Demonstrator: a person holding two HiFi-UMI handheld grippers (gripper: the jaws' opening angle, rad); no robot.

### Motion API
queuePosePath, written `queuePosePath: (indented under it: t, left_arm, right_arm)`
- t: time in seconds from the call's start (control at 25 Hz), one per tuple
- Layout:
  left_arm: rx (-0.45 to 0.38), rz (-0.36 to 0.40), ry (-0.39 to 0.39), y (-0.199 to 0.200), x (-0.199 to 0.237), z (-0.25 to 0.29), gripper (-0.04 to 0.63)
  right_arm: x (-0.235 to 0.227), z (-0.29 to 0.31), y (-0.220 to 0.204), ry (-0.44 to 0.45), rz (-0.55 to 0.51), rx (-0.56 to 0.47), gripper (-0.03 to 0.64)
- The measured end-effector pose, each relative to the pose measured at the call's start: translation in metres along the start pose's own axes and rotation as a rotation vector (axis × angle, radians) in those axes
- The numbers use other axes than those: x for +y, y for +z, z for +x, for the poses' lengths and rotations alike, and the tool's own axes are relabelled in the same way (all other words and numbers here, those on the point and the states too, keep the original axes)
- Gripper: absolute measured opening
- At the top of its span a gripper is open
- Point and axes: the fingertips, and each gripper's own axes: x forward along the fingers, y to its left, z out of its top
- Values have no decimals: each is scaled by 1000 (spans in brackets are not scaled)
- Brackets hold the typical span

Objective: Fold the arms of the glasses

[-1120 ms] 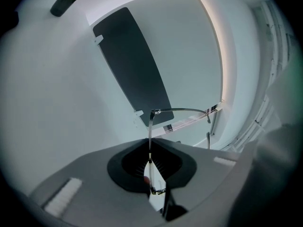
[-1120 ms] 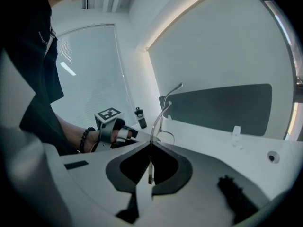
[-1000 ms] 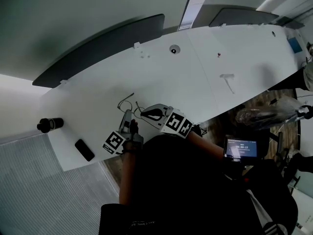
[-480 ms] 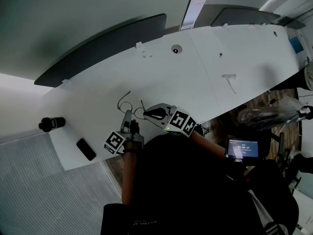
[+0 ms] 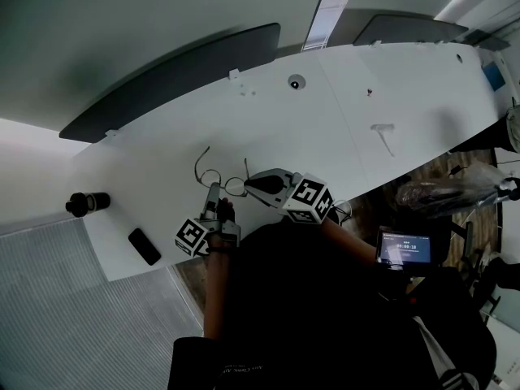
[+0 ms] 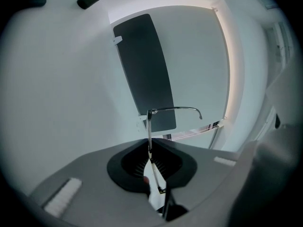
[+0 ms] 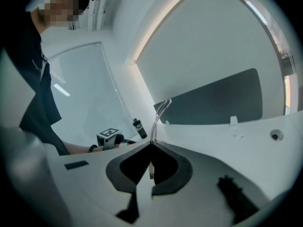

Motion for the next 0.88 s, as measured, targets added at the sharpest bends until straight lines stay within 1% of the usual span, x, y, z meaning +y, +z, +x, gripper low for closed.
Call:
queuePosePath:
  t: [0.08,0.16,0.28,0.36,0.44,0.48,0.56,0.68,0.8,0.88]
  left_arm:
    - [-6,-9,-10,0,-1,1,28]
    - [-9,1,-23,2,-7,1,26]
    - [3,79,-12,4,-15,1,26]
    - [12,129,7,5,-16,2,25]
    - [26,162,27,4,-14,2,25]
    - [32,166,34,3,-12,2,23]
    - [28,142,37,2,-9,2,25]
    - [1,74,24,7,-5,-2,23]
    - [-21,15,6,10,0,-6,23]
    - [-24,7,6,9,4,-6,23]
  right_arm:
    - [-2,-1,1,-4,-1,-7,11]
    - [-2,-1,3,-4,0,-17,11]
    - [-2,-2,5,-4,3,-33,11]
    - [-1,-2,2,-13,-22,-20,12]
    - [5,0,-2,-3,-63,1,12]
    - [6,1,-3,1,-76,8,12]
    - [5,2,-4,0,-73,15,14]
    - [1,2,-5,2,-26,13,12]
    - [4,4,-7,12,-36,19,12]
    - [7,4,-10,24,-34,27,12]
